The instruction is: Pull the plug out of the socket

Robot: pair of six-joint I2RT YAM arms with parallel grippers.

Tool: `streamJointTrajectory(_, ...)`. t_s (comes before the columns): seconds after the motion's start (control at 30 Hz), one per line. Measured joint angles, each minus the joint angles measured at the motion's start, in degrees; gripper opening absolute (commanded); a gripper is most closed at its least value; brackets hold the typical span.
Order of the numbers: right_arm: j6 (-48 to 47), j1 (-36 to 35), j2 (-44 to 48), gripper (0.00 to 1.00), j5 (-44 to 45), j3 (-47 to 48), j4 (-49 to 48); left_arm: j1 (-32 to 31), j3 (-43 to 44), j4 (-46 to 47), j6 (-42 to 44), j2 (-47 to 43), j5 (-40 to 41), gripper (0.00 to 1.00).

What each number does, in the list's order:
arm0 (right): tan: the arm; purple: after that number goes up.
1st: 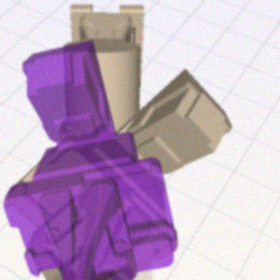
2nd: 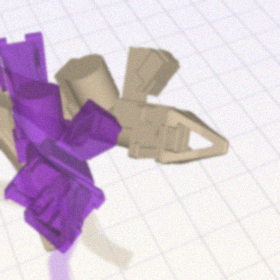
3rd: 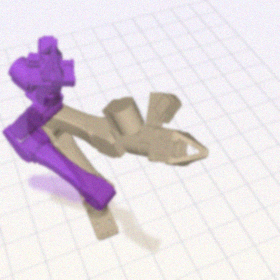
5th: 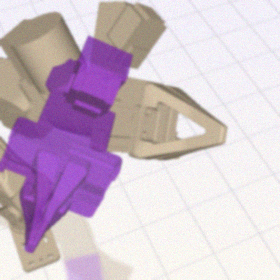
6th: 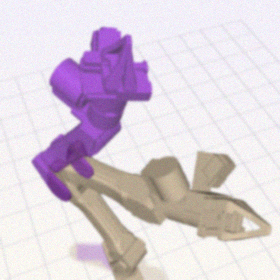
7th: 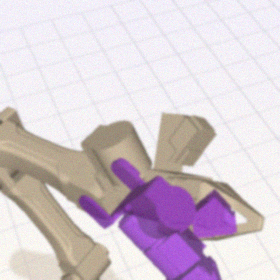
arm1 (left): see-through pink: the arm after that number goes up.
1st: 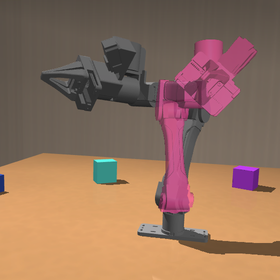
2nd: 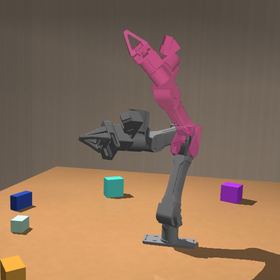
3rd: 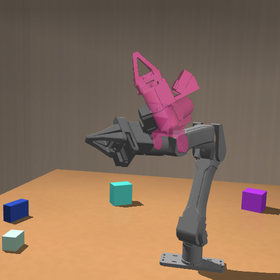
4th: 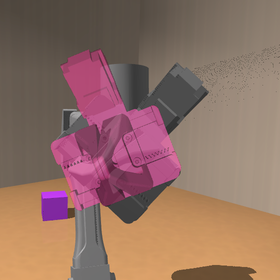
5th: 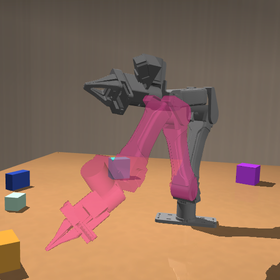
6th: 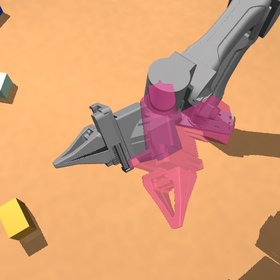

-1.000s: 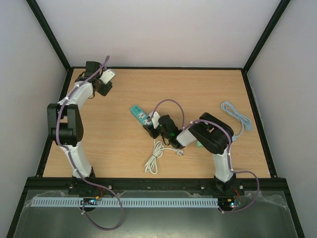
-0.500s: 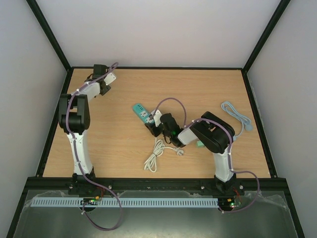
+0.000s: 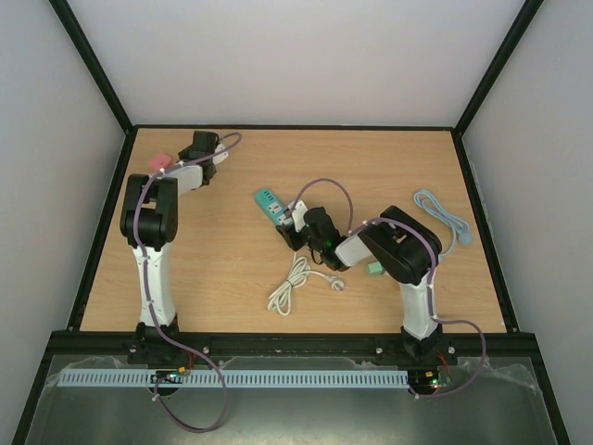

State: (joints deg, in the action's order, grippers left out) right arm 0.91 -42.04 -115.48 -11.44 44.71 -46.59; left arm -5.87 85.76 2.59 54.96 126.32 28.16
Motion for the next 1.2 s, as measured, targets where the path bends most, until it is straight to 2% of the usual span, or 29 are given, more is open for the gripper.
streamJointTrajectory(0.23,0.0,1.7,0.3,0.12,0.2,0.8,1.9,-0.7,-0.1,-0.5,-0.4,0.0,0.4,0.85)
streamJointTrajectory(0.37,-0.3,2.0,0.4,0.22,0.6,1.8,3.7,-0.9,-0.6,-2.2,-2.1,0.0,-0.5,0.99)
streamJointTrajectory(0.57,-0.5,2.4,0.4,0.28,1.5,3.9,7.4,-1.5,-2.7,-5.4,-5.5,-2.7,-3.2,1.00)
streamJointTrajectory(0.83,-0.7,2.7,1.2,0.44,2.5,4.4,10.1,-2.2,-8.1,-9.4,-9.6,-8.8,-8.3,1.00)
streamJointTrajectory(1.03,-1.1,4.0,2.3,0.48,3.3,4.9,13.2,-2.3,-10.0,-13.0,-12.8,-13.4,-12.8,1.00)
streamJointTrajectory(1.2,-2.2,5.0,2.4,0.61,4.3,7.8,18.4,-2.3,-11.1,-15.9,-15.9,-18.8,-17.0,1.00)
